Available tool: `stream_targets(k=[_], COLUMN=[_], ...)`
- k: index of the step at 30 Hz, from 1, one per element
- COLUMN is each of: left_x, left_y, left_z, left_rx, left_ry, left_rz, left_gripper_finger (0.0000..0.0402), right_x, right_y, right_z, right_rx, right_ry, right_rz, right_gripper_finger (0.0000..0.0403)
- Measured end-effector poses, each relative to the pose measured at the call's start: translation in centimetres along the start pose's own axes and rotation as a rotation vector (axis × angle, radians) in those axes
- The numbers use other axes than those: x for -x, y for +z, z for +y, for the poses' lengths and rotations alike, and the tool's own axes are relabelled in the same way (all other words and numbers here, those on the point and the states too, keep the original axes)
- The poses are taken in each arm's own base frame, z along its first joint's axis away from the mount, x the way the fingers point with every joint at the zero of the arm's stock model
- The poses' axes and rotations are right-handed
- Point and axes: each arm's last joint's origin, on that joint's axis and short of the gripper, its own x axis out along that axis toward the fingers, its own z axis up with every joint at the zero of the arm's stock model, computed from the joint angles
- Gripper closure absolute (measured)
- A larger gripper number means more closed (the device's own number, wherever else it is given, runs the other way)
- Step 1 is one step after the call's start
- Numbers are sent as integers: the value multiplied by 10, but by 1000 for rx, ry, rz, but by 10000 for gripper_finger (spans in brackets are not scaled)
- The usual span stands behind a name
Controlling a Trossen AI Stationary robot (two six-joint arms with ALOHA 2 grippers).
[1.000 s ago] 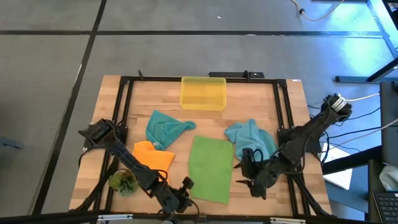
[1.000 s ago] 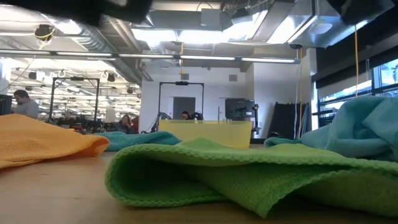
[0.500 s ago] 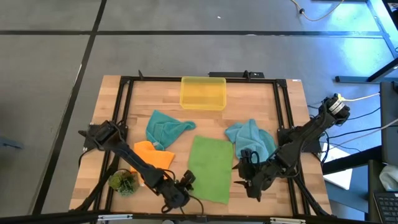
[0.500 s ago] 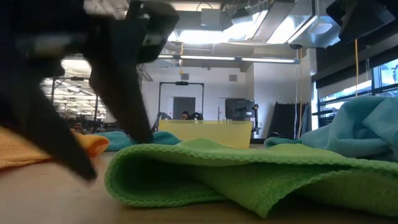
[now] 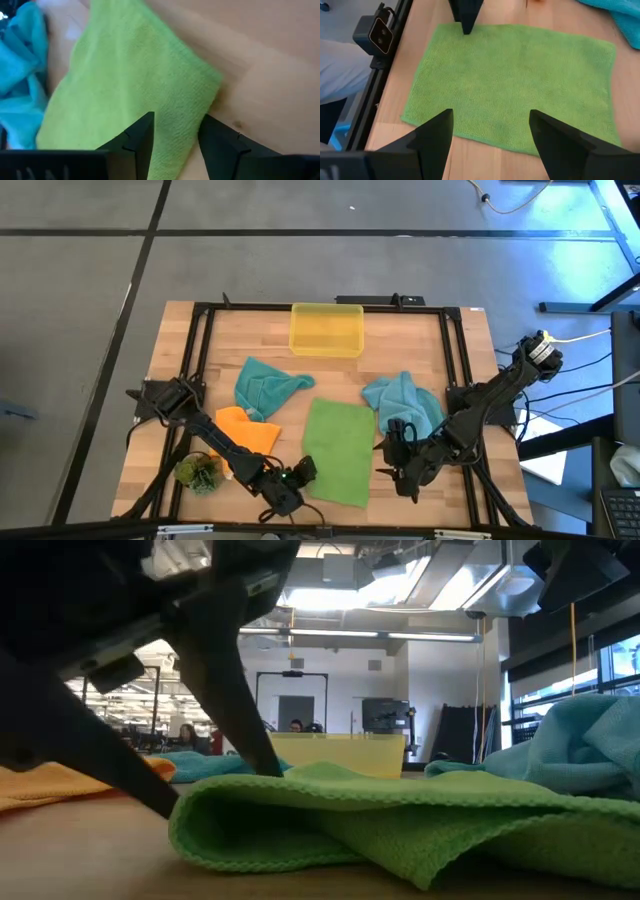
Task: Fold microfiber towels
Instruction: Fold the green microfiber cloth
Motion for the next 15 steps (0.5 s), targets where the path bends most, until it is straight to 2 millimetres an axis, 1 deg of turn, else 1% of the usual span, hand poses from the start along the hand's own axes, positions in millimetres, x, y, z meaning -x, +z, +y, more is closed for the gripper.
stream_targets(k=[5, 8, 11, 13, 15], left_x=[-4, -5, -5, -5, -5], left_y=[-4, -5, -5, -3, -3], left_z=[5, 7, 7, 8, 8], left_rx=[11, 15, 20, 42, 105], left_ry=[3, 5, 7, 13, 12], left_rz=[10, 14, 11, 0, -6], left_gripper_finger=[263, 275, 313, 349, 385], right_x=[0, 0, 0, 0, 0], right_y=[0, 0, 0, 0, 0], right_z=[0, 0, 0, 0, 0], right_rx=[0, 2, 4, 9, 37], right_ry=[-1, -3, -7, -8, -17], right_rz=[0, -1, -3, -2, -7], right_gripper_finger=[140, 140, 140, 140, 140])
